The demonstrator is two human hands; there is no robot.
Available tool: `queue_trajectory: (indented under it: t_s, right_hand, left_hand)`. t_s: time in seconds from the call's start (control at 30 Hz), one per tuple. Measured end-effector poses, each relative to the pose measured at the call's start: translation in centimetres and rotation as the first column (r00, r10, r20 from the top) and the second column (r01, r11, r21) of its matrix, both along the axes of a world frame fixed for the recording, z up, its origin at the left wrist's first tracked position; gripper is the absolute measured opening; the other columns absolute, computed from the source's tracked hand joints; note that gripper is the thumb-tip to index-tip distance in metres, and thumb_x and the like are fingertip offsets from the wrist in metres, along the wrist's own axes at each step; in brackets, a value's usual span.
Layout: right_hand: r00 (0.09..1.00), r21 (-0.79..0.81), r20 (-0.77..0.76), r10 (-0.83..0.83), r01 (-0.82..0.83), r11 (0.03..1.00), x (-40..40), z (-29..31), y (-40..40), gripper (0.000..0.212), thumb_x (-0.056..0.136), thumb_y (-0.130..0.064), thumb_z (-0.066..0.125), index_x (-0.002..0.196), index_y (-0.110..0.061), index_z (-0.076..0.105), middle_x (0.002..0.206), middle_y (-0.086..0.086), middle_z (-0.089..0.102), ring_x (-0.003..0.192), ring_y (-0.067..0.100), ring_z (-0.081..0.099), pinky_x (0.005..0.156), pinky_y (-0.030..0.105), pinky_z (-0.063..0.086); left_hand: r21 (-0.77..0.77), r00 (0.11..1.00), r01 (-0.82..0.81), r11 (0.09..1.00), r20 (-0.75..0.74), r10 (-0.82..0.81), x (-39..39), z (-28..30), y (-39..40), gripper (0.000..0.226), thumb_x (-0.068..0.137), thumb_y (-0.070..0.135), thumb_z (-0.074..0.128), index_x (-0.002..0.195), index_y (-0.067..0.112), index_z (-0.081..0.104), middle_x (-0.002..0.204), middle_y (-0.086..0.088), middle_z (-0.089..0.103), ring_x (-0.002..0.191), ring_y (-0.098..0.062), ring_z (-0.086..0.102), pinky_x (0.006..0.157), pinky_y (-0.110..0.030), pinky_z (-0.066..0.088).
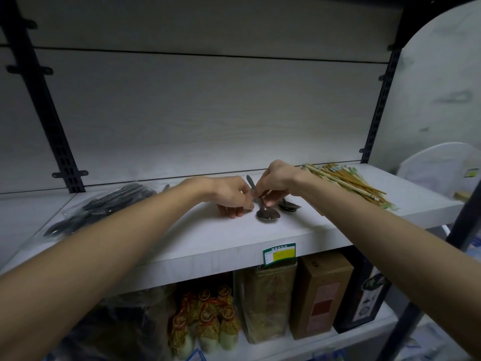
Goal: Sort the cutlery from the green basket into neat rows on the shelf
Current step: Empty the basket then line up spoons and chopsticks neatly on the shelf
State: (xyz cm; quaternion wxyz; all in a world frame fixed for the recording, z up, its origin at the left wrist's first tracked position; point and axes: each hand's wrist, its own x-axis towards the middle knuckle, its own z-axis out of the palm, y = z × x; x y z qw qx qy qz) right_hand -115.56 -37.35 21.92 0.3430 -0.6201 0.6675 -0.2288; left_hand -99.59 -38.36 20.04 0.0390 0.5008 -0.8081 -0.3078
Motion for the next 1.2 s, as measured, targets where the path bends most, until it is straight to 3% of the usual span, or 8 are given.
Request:
queue_trajectory:
  t_s: [0.23, 0.4, 0.57, 0.63, 0.77, 0.93, 1.1, 1.2]
  right_hand:
    - [0.994, -0.033, -0.100, -0.054, 0.051, 0.998, 0.7, 0.4, 0.8, 0.025, 0.082, 0.002, 0.078, 0.101, 0.009, 0.064, 0.063, 0.015, 0.070, 0.054, 0.028, 0.069, 0.063, 0.039, 0.063]
    - [0.986, -0.024, -0.154, -0.067, 0.064, 0.998, 1.3, 0.7, 1.8, 0.025, 0.079, 0.006, 0.078, 0.097, 0.004, 0.060, 0.072, 0.018, 0.069, 0.047, 0.026, 0.069, 0.054, 0.037, 0.062]
    - [0.964, -0.058, -0.256, -0.066, 0.053, 0.997, 1.6, 1.2, 2.6, 0.028, 0.077, 0.005, 0.081, 0.092, 0.001, 0.058, 0.079, 0.016, 0.067, 0.058, 0.032, 0.072, 0.055, 0.041, 0.063]
    - [0.937, -0.046, -0.347, -0.043, 0.029, 0.999, 1.9, 1.2, 2.9, 0.029, 0.075, -0.004, 0.086, 0.087, -0.003, 0.059, 0.080, 0.014, 0.070, 0.060, 0.028, 0.072, 0.049, 0.033, 0.061]
    - [0.895, -0.012, -0.447, 0.001, -0.007, 1.000, 2.4, 1.2, 3.3, 0.034, 0.071, -0.018, 0.090, 0.086, -0.009, 0.062, 0.075, 0.008, 0.075, 0.061, 0.021, 0.074, 0.062, 0.032, 0.063]
    - [0.808, -0.113, -0.588, -0.036, -0.038, 0.993, 2.9, 1.1, 4.4, 0.024, 0.082, -0.022, 0.080, 0.090, -0.013, 0.059, 0.072, 0.001, 0.072, 0.052, 0.015, 0.070, 0.054, 0.024, 0.057]
    - [0.656, -0.239, -0.746, -0.110, -0.111, 0.965, 3.7, 1.1, 4.5, 0.021, 0.090, -0.031, 0.068, 0.095, -0.015, 0.055, 0.074, -0.002, 0.059, 0.063, 0.017, 0.059, 0.058, 0.026, 0.044]
    - [0.616, -0.217, -0.783, -0.089, -0.137, 0.966, 3.8, 1.5, 4.9, 0.019, 0.089, -0.031, 0.070, 0.091, -0.017, 0.058, 0.072, -0.004, 0.065, 0.055, 0.012, 0.059, 0.053, 0.023, 0.043]
  left_hand:
    - [-0.099, 0.997, 0.000, 0.995, 0.076, 0.008, 0.5, -0.2, 0.2, 0.020, 0.097, 0.025, 0.063, 0.104, 0.006, 0.067, 0.083, -0.004, 0.069, 0.069, -0.019, 0.066, 0.062, -0.029, 0.055]
    - [-0.139, 0.993, 0.006, 0.990, 0.120, 0.011, 0.6, 0.0, 0.3, 0.021, 0.095, 0.029, 0.065, 0.103, 0.009, 0.067, 0.085, -0.002, 0.070, 0.071, -0.018, 0.067, 0.070, -0.033, 0.060]
    - [-0.212, 0.979, 0.038, 0.977, 0.203, 0.006, 0.4, -0.1, 0.7, 0.021, 0.092, 0.031, 0.062, 0.103, 0.014, 0.067, 0.095, -0.003, 0.073, 0.076, -0.019, 0.065, 0.062, -0.026, 0.050]
    - [-0.220, 0.976, 0.042, 0.975, 0.217, 0.007, 0.6, -0.1, 0.6, 0.020, 0.091, 0.033, 0.062, 0.101, 0.016, 0.067, 0.098, -0.002, 0.074, 0.081, -0.021, 0.067, 0.066, -0.028, 0.053]
    - [-0.230, 0.971, 0.043, 0.972, 0.238, 0.014, 1.0, -0.1, 0.8, 0.029, 0.085, 0.040, 0.059, 0.106, 0.023, 0.068, 0.098, 0.001, 0.074, 0.090, -0.022, 0.071, 0.084, -0.037, 0.060]
    - [-0.244, 0.960, 0.057, 0.968, 0.280, 0.015, 1.2, 0.1, 1.3, 0.029, 0.082, 0.042, 0.058, 0.104, 0.025, 0.067, 0.089, 0.002, 0.074, 0.084, -0.021, 0.072, 0.083, -0.039, 0.061]
    - [-0.249, 0.954, 0.073, 0.966, 0.301, 0.006, 1.4, 0.0, 1.3, 0.041, 0.079, 0.044, 0.056, 0.114, 0.027, 0.066, 0.090, 0.002, 0.074, 0.086, -0.022, 0.072, 0.085, -0.041, 0.060]
    - [-0.239, 0.957, 0.070, 0.968, 0.290, 0.003, 1.4, 0.0, 1.2, 0.044, 0.079, 0.043, 0.056, 0.119, 0.027, 0.066, 0.090, 0.001, 0.075, 0.086, -0.023, 0.073, 0.084, -0.040, 0.061]
